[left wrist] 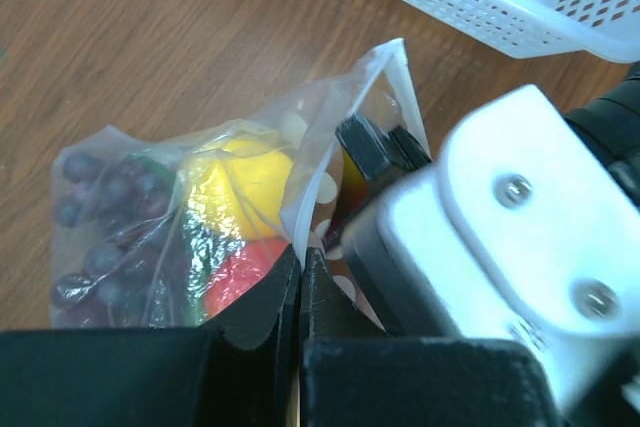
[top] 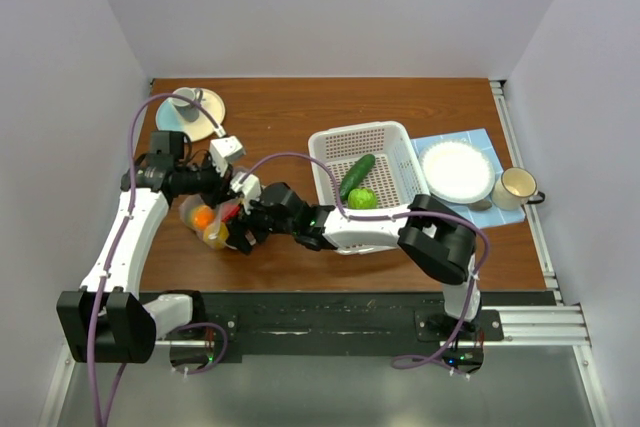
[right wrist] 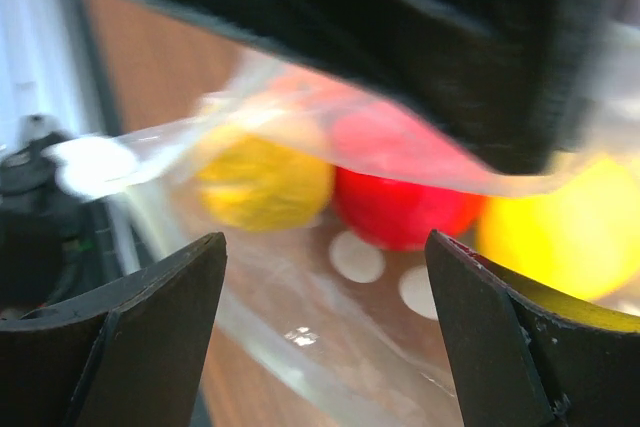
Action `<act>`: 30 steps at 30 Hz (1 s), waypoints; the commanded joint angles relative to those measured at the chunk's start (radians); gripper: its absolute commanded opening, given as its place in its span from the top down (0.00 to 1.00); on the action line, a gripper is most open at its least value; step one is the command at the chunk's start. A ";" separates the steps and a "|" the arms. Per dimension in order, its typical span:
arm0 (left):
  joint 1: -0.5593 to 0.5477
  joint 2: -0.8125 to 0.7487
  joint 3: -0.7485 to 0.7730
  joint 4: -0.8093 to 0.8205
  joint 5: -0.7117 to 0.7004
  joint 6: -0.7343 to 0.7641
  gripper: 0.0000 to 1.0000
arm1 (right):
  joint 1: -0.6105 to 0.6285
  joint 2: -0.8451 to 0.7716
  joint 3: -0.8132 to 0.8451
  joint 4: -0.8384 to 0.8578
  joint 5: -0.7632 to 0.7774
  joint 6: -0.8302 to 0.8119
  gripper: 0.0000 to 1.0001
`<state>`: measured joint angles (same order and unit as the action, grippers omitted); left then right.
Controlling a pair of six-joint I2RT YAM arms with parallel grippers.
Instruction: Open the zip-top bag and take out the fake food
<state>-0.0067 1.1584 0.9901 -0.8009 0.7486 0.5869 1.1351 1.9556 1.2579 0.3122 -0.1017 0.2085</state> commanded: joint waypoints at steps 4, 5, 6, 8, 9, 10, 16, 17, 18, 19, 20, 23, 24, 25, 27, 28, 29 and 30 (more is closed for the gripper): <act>-0.013 -0.014 0.097 -0.041 0.078 0.019 0.94 | 0.002 -0.060 -0.074 0.053 0.289 -0.017 0.15; -0.013 -0.009 0.119 -0.072 0.081 0.025 0.86 | 0.002 -0.058 -0.075 0.059 0.292 -0.014 0.15; -0.013 -0.006 0.140 -0.090 0.077 0.033 0.76 | 0.002 -0.060 -0.075 0.059 0.295 -0.014 0.15; -0.009 0.003 0.192 -0.126 0.057 0.062 0.48 | 0.000 -0.061 -0.077 0.059 0.300 -0.015 0.15; -0.003 0.003 0.199 -0.123 0.014 0.073 0.42 | 0.002 -0.061 -0.078 0.057 0.295 -0.017 0.15; 0.007 0.003 0.190 -0.089 -0.006 0.080 0.36 | 0.002 -0.064 -0.081 0.059 0.290 -0.017 0.15; 0.192 0.147 0.136 -0.108 -0.028 0.224 0.41 | 0.002 -0.087 -0.100 0.071 0.272 -0.018 0.15; 0.191 0.159 0.118 -0.113 -0.031 0.235 0.43 | 0.002 -0.087 -0.103 0.076 0.264 -0.020 0.14; 0.192 0.159 0.064 -0.104 -0.037 0.238 0.44 | 0.002 -0.089 -0.106 0.077 0.260 -0.018 0.14; 0.191 0.155 0.033 -0.051 -0.049 0.219 0.45 | 0.002 -0.089 -0.104 0.080 0.254 -0.017 0.14; 0.191 0.149 0.004 -0.016 -0.075 0.209 0.46 | 0.002 -0.084 -0.103 0.085 0.243 -0.017 0.14; 0.179 0.156 -0.090 0.068 -0.127 0.194 0.47 | 0.002 -0.069 -0.086 0.082 0.231 -0.014 0.13; 0.171 0.168 -0.114 0.077 -0.138 0.192 0.48 | 0.002 -0.064 -0.075 0.080 0.226 -0.011 0.13; 0.163 0.172 -0.125 0.098 -0.150 0.189 0.49 | 0.000 -0.060 -0.069 0.079 0.223 -0.011 0.13; 0.159 0.167 -0.146 0.121 -0.169 0.185 0.49 | 0.002 -0.049 -0.054 0.071 0.218 -0.009 0.13; 0.156 0.167 -0.146 0.132 -0.169 0.180 0.50 | 0.002 -0.046 -0.051 0.070 0.218 -0.011 0.13; 0.157 0.165 -0.146 0.135 -0.169 0.179 0.50 | 0.002 -0.044 -0.048 0.068 0.218 -0.009 0.13; 0.155 0.169 -0.145 0.141 -0.167 0.177 0.50 | 0.002 -0.038 -0.043 0.065 0.218 -0.011 0.13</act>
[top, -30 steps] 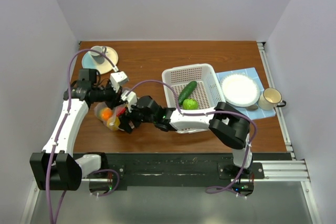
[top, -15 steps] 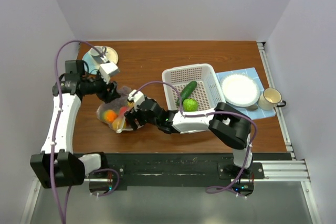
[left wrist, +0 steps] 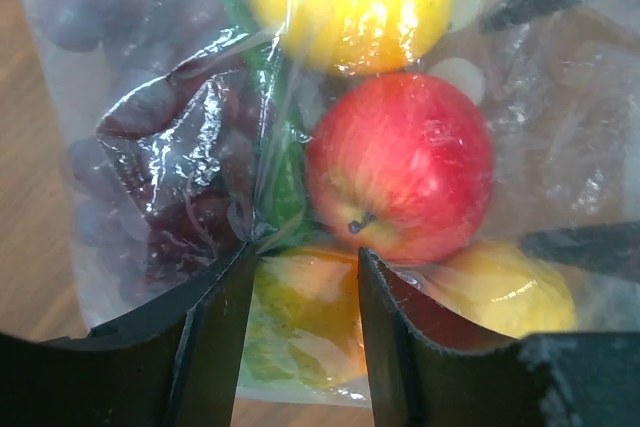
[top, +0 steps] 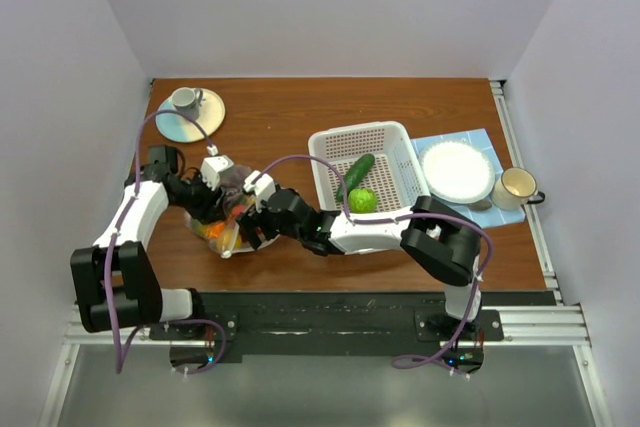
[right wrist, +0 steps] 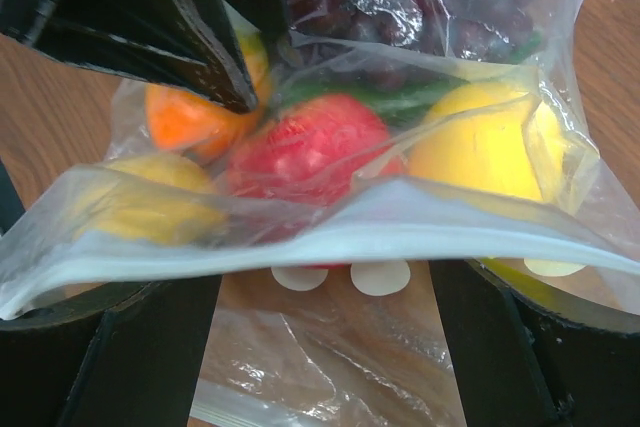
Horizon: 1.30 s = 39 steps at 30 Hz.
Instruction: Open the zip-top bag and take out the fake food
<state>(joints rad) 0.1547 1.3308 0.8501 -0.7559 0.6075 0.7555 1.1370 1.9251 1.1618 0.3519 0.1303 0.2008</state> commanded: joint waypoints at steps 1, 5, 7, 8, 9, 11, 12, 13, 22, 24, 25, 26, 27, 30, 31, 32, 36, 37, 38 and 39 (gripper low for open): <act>-0.012 -0.005 -0.006 0.099 -0.026 0.004 0.50 | -0.002 -0.005 0.055 0.024 -0.014 -0.001 0.13; -0.035 0.001 -0.026 0.122 -0.022 -0.015 0.50 | -0.002 0.014 0.058 0.019 -0.021 0.002 0.12; -0.065 0.005 -0.046 0.153 -0.022 -0.039 0.50 | 0.000 0.031 0.065 0.015 -0.027 0.006 0.12; -0.078 0.008 -0.057 0.162 -0.023 -0.050 0.50 | 0.000 0.037 0.068 0.010 -0.027 0.008 0.12; -0.110 0.011 -0.060 0.177 -0.025 -0.059 0.51 | 0.000 0.044 0.076 0.009 -0.027 0.008 0.12; -0.136 0.015 -0.069 0.190 -0.028 -0.082 0.51 | 0.000 0.063 0.079 -0.001 -0.027 0.008 0.12; -0.145 0.018 -0.069 0.197 -0.028 -0.088 0.51 | 0.000 0.067 0.078 -0.004 -0.027 0.008 0.12; -0.145 0.018 -0.069 0.199 -0.028 -0.094 0.52 | 0.000 0.077 0.076 -0.004 -0.027 0.008 0.12; -0.145 0.024 -0.063 0.187 -0.044 -0.084 0.54 | 0.000 0.080 0.044 -0.001 -0.034 0.012 0.22; -0.145 0.024 -0.071 0.193 -0.054 -0.082 0.54 | 0.000 0.055 0.018 -0.005 -0.037 0.014 0.35; -0.145 0.025 -0.074 0.194 -0.058 -0.082 0.55 | 0.000 0.042 0.003 -0.005 -0.038 0.012 0.39; -0.145 0.024 -0.075 0.194 -0.064 -0.081 0.55 | 0.000 0.026 -0.034 0.001 -0.037 0.015 0.45; -0.145 0.025 -0.075 0.199 -0.069 -0.081 0.55 | 0.000 -0.004 -0.053 0.004 -0.034 0.015 0.49; -0.145 0.033 -0.077 0.208 -0.078 -0.085 0.56 | 0.000 -0.063 -0.112 0.007 -0.023 0.009 0.59; -0.147 0.036 -0.077 0.210 -0.081 -0.085 0.57 | 0.000 -0.107 -0.123 0.006 -0.020 0.006 0.64; -0.147 0.039 -0.075 0.213 -0.089 -0.087 0.57 | 0.000 -0.135 -0.132 0.004 -0.018 0.000 0.65; -0.145 0.051 -0.075 0.221 -0.095 -0.094 0.58 | -0.002 -0.264 -0.146 -0.039 0.001 -0.029 0.66; -0.147 0.054 -0.074 0.222 -0.095 -0.097 0.58 | -0.003 -0.318 -0.145 -0.057 0.020 -0.038 0.65; -0.147 0.053 -0.074 0.222 -0.095 -0.099 0.58 | -0.014 -0.342 -0.151 -0.068 0.053 -0.050 0.65; -0.147 0.051 -0.072 0.219 -0.094 -0.100 0.58 | -0.028 -0.369 -0.155 -0.074 0.060 -0.054 0.64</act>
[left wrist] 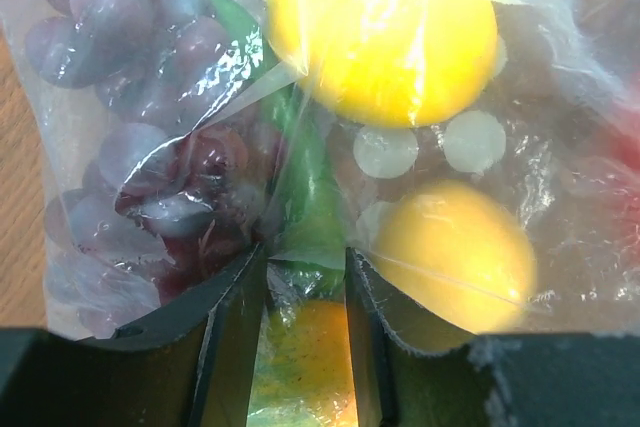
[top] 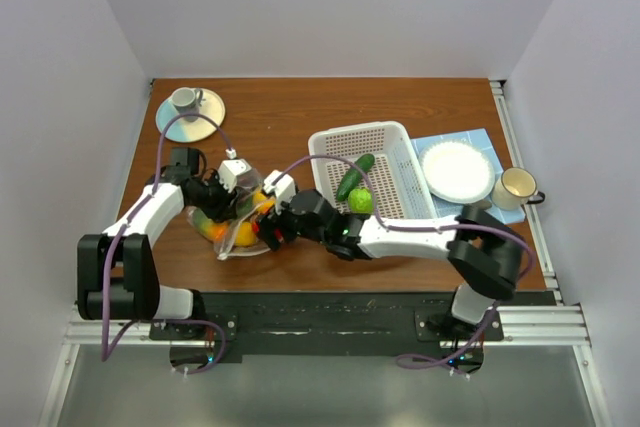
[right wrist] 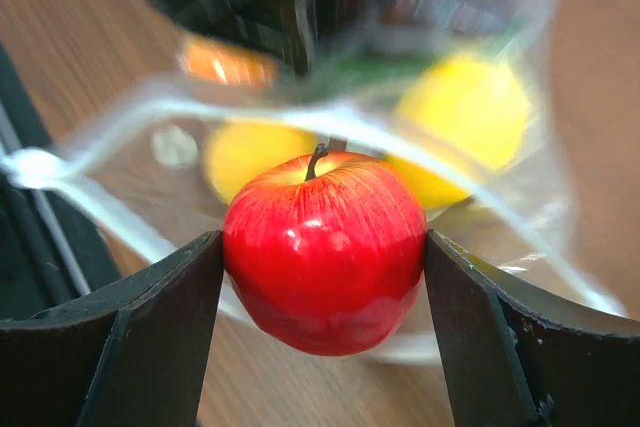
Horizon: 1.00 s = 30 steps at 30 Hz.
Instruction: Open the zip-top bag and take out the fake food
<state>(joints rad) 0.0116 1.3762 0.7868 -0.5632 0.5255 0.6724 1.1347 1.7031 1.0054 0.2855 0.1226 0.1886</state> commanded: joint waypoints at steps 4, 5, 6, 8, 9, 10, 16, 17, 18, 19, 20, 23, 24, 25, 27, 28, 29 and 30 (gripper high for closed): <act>-0.002 -0.002 -0.008 0.023 -0.010 -0.017 0.59 | -0.143 -0.259 -0.050 -0.028 0.078 -0.015 0.64; -0.002 -0.003 -0.006 0.022 -0.012 -0.017 0.59 | -0.194 -0.298 -0.076 -0.028 0.089 -0.005 0.64; -0.002 -0.005 -0.006 0.019 -0.012 -0.017 0.59 | -0.216 -0.313 -0.088 -0.026 0.125 -0.003 0.64; -0.002 -0.006 -0.001 0.013 -0.010 -0.016 0.59 | -0.272 -0.338 -0.116 -0.039 0.176 -0.003 0.66; -0.002 -0.009 0.002 0.011 -0.010 -0.017 0.59 | -0.291 -0.339 -0.117 -0.051 0.228 0.000 0.67; -0.002 -0.009 0.003 0.008 -0.009 -0.016 0.59 | -0.309 -0.338 -0.119 -0.077 0.248 0.008 0.68; -0.002 -0.019 0.014 -0.004 0.004 -0.017 0.60 | -0.400 -0.257 -0.116 -0.138 0.304 0.064 0.56; -0.002 -0.019 0.014 -0.007 0.005 -0.017 0.60 | -0.400 -0.240 -0.094 -0.147 0.310 0.066 0.51; -0.002 -0.020 0.014 -0.009 0.005 -0.019 0.60 | -0.398 -0.226 -0.084 -0.160 0.314 0.069 0.43; -0.004 -0.023 0.015 -0.012 0.007 -0.019 0.60 | -0.400 -0.206 -0.076 -0.169 0.313 0.072 0.27; -0.002 -0.028 0.015 -0.015 0.008 -0.017 0.60 | -0.400 -0.203 -0.067 -0.170 0.322 0.080 0.16; -0.004 -0.038 0.017 -0.020 0.007 -0.020 0.60 | -0.397 -0.223 -0.053 -0.172 0.348 0.074 0.01; -0.002 -0.042 0.017 -0.020 0.005 -0.020 0.60 | -0.394 -0.235 -0.050 -0.175 0.353 0.069 0.01; -0.002 -0.043 0.019 -0.020 0.007 -0.022 0.60 | -0.377 -0.264 -0.050 -0.171 0.354 0.065 0.01; -0.002 -0.043 0.022 -0.021 0.007 -0.022 0.60 | -0.349 -0.292 -0.048 -0.157 0.353 0.029 0.01; -0.002 -0.040 0.022 -0.021 0.008 -0.022 0.60 | -0.304 -0.306 -0.045 -0.145 0.353 0.016 0.01; -0.002 -0.040 0.023 -0.020 0.008 -0.022 0.60 | -0.274 -0.318 -0.034 -0.140 0.351 -0.018 0.01; -0.002 -0.039 0.022 -0.018 0.008 -0.023 0.60 | -0.244 -0.318 -0.024 -0.143 0.341 -0.034 0.01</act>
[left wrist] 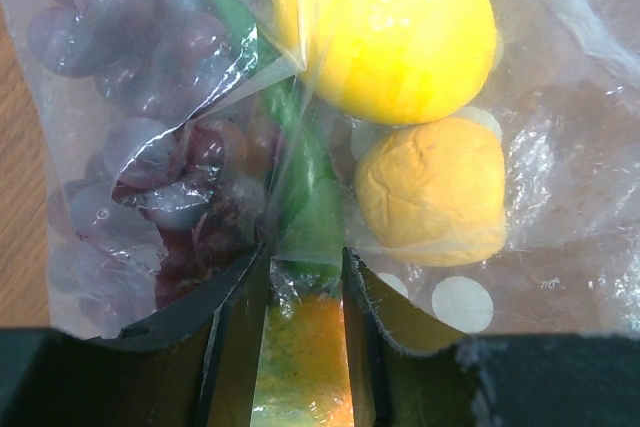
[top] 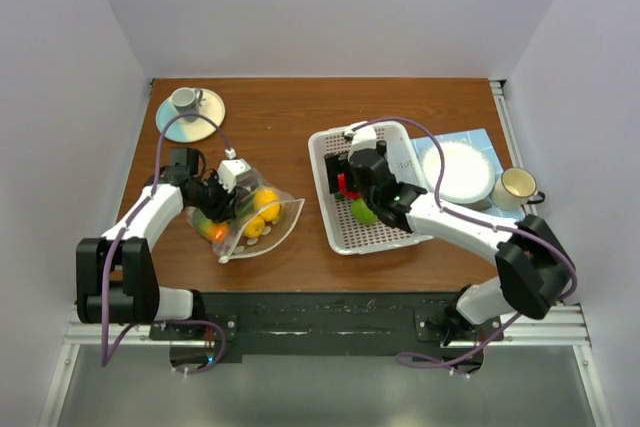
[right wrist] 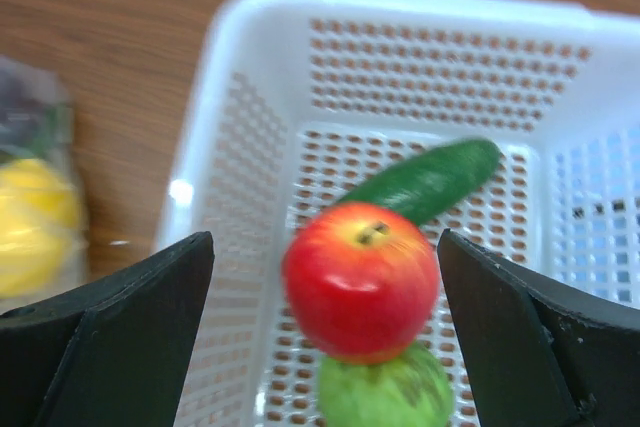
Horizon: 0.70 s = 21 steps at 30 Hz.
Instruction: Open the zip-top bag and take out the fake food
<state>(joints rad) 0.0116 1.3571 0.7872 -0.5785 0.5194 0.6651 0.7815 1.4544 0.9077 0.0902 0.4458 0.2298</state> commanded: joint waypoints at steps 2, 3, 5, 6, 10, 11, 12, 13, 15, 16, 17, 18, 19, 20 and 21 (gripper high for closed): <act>-0.002 -0.016 0.023 -0.001 0.016 -0.018 0.60 | 0.203 -0.060 0.094 0.055 0.002 -0.102 0.01; -0.002 -0.016 0.024 0.000 0.017 -0.019 0.60 | 0.229 -0.060 0.092 0.081 -0.031 -0.107 0.01; -0.002 -0.016 0.023 0.002 0.018 -0.022 0.60 | 0.304 -0.055 0.073 0.121 -0.067 -0.115 0.03; -0.002 -0.016 0.021 0.002 0.021 -0.024 0.60 | 0.324 -0.040 0.071 0.141 -0.085 -0.115 0.07; -0.002 -0.021 0.018 0.002 0.019 -0.022 0.61 | 0.400 0.047 0.083 0.157 -0.113 -0.106 0.21; -0.002 -0.023 0.015 0.002 0.018 -0.021 0.61 | 0.409 0.060 0.082 0.164 -0.124 -0.106 0.23; -0.004 -0.023 0.015 0.002 0.018 -0.021 0.61 | 0.418 0.084 0.080 0.183 -0.131 -0.107 0.24; -0.002 -0.027 0.015 0.002 0.018 -0.021 0.61 | 0.439 0.096 0.080 0.193 -0.134 -0.115 0.25; -0.002 -0.029 0.012 0.002 0.016 -0.016 0.61 | 0.456 0.122 0.094 0.195 -0.145 -0.119 0.27; -0.002 -0.029 0.012 0.002 0.016 -0.016 0.61 | 0.470 0.150 0.112 0.194 -0.145 -0.121 0.28; -0.002 -0.030 0.015 0.002 0.016 -0.015 0.61 | 0.475 0.164 0.123 0.192 -0.151 -0.121 0.28; -0.002 -0.029 0.014 0.003 0.016 -0.016 0.61 | 0.478 0.175 0.134 0.183 -0.156 -0.119 0.29; -0.004 -0.030 0.015 0.002 0.017 -0.016 0.61 | 0.484 0.201 0.152 0.183 -0.160 -0.119 0.29; -0.002 -0.030 0.014 0.002 0.019 -0.013 0.61 | 0.484 0.210 0.163 0.183 -0.163 -0.118 0.29; -0.002 -0.032 0.012 0.003 0.019 -0.016 0.61 | 0.484 0.227 0.174 0.181 -0.165 -0.116 0.29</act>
<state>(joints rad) 0.0116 1.3533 0.7872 -0.5823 0.5194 0.6617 1.2541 1.6577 0.9966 0.2268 0.3035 0.1246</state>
